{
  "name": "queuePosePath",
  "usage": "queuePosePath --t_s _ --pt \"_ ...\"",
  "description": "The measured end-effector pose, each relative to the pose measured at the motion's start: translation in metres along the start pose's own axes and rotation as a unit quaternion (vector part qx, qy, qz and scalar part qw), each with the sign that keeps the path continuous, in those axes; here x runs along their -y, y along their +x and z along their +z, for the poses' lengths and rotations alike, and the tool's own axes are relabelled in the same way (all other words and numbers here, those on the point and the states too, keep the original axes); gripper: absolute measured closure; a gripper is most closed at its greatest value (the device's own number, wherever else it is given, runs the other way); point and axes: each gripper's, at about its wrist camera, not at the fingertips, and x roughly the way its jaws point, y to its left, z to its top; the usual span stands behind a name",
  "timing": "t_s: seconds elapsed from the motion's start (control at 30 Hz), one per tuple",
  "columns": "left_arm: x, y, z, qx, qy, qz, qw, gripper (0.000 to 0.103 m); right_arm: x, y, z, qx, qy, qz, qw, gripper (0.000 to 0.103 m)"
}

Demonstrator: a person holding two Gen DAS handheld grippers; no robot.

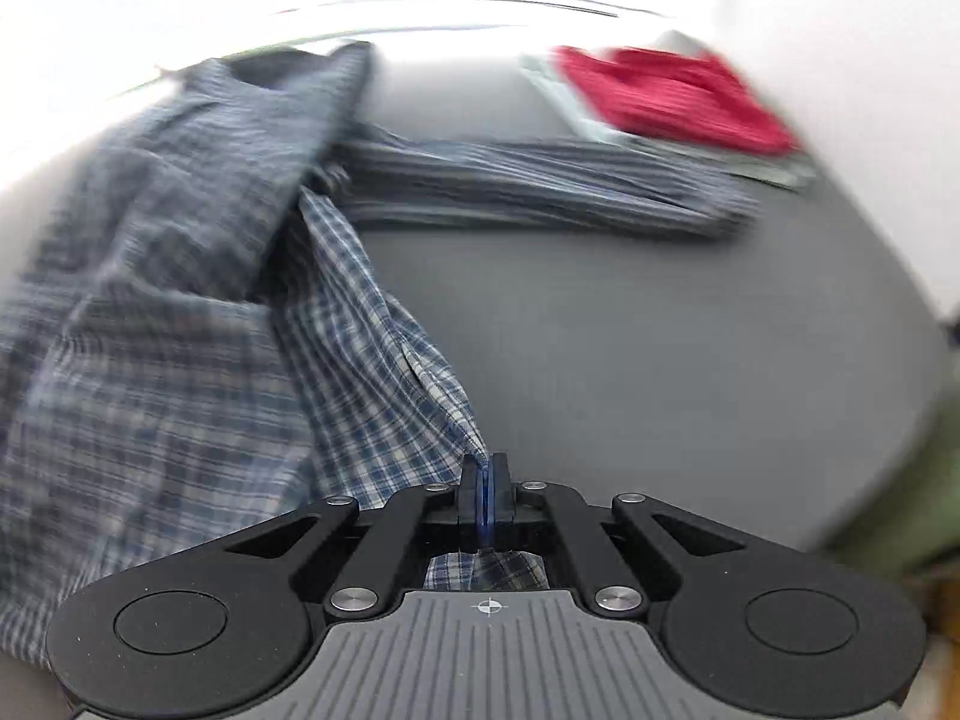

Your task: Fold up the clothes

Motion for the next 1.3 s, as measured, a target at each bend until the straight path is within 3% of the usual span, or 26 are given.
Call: queuePosePath --t_s 0.13,0.2,0.23,0.27,0.33,0.43,0.53,0.63,0.73,0.87,0.93,1.0,1.03,1.07,1.3 --pt "-0.002 0.009 -0.011 -0.012 0.010 0.005 0.9999 0.040 0.017 0.019 -0.005 -0.034 0.015 -0.026 0.999 0.099" --pt "-0.002 0.007 -0.013 -0.014 0.016 0.013 0.9997 0.040 0.013 0.027 -0.002 -0.052 0.009 -0.044 0.998 0.094" --pt "-0.003 0.004 -0.012 -0.013 0.015 0.012 0.9997 0.040 0.011 0.028 0.001 -0.054 0.006 -0.048 0.997 0.085" --pt "-0.004 0.000 -0.010 -0.008 0.012 0.013 0.9998 0.039 0.009 0.027 0.007 -0.047 0.011 -0.053 0.997 0.067" --pt "-0.006 -0.006 -0.007 0.000 0.010 0.019 0.9998 0.039 0.008 0.019 0.020 -0.016 0.030 -0.048 0.998 0.046" --pt "-0.007 -0.014 0.003 0.018 0.003 0.041 0.9990 0.039 0.005 0.004 0.047 0.042 0.053 -0.019 0.998 0.040" --pt "-0.013 -0.013 0.020 0.028 -0.029 0.049 0.9980 0.039 -0.006 -0.001 0.080 0.081 0.043 0.056 0.994 0.035" --pt "-0.015 -0.009 0.033 0.030 -0.082 0.043 0.9952 0.039 -0.043 0.005 0.119 0.089 0.018 0.175 0.980 0.030" --pt "-0.021 -0.005 0.041 0.036 -0.116 0.053 0.9912 0.039 -0.099 0.012 0.156 0.094 -0.032 0.264 0.959 0.010" --pt "-0.022 -0.002 0.047 0.042 -0.142 0.068 0.9866 0.038 -0.172 0.028 0.185 0.101 -0.092 0.263 0.955 0.004" --pt "-0.020 0.002 0.050 0.040 -0.153 0.074 0.9846 0.038 -0.205 0.040 0.192 0.098 -0.124 0.248 0.956 0.003" --pt "-0.019 0.006 0.052 0.036 -0.162 0.083 0.9827 0.038 -0.227 0.052 0.192 0.090 -0.150 0.228 0.958 0.020" --pt "-0.020 0.006 0.052 0.035 -0.164 0.087 0.9820 0.038 -0.234 0.058 0.191 0.082 -0.163 0.217 0.959 0.062" --pt "-0.022 0.002 0.051 0.034 -0.164 0.090 0.9817 0.038 -0.236 0.065 0.186 0.074 -0.174 0.201 0.961 0.087" --pt "-0.018 0.003 0.054 0.032 -0.155 0.089 0.9834 0.038 -0.165 0.066 0.173 0.068 -0.123 0.210 0.968 0.092"
